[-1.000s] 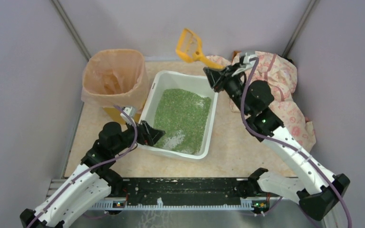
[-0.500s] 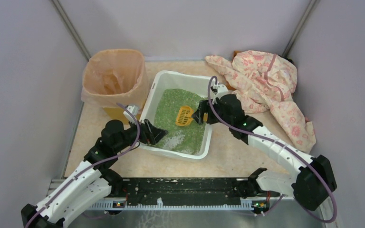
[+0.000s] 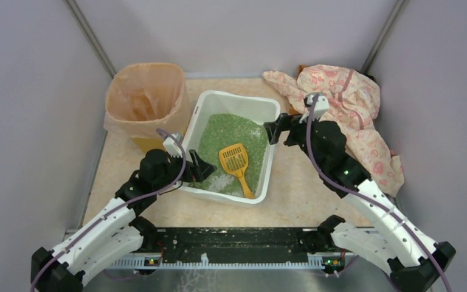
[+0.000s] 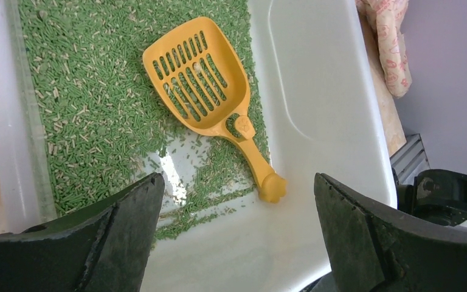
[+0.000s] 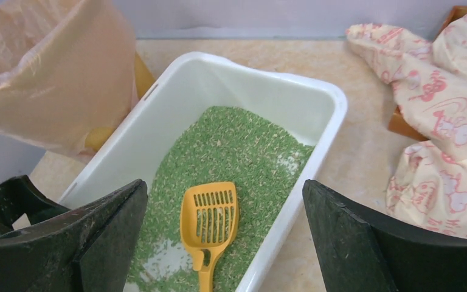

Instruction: Clean the litter box

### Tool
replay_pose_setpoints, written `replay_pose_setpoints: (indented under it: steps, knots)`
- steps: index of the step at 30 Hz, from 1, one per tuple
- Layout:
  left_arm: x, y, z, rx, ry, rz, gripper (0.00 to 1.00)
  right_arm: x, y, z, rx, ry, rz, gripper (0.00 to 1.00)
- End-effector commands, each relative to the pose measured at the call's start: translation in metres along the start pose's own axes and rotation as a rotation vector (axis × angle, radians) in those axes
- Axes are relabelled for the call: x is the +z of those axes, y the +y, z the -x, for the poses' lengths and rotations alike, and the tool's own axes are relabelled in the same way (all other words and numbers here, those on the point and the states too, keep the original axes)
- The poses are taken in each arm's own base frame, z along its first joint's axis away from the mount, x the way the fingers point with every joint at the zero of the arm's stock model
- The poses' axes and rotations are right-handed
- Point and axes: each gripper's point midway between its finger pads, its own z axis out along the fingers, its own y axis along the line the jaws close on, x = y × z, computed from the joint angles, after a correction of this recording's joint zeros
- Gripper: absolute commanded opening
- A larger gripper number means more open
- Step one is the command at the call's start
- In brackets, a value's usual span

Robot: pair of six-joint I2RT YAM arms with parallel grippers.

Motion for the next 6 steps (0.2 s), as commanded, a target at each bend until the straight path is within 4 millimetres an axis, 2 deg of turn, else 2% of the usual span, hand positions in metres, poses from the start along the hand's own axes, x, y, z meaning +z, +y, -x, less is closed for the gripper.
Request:
replay_pose_setpoints:
  steps: [1,6]
  knots:
    - [0.007,-0.002,0.009,-0.048,-0.022,0.019,0.99,-0.015,-0.021,0.002,-0.01,-0.029,-0.083,0.98]
    - [0.007,0.0,0.014,-0.071,-0.055,0.031,0.99,-0.022,-0.027,-0.018,0.001,0.002,-0.091,0.98]
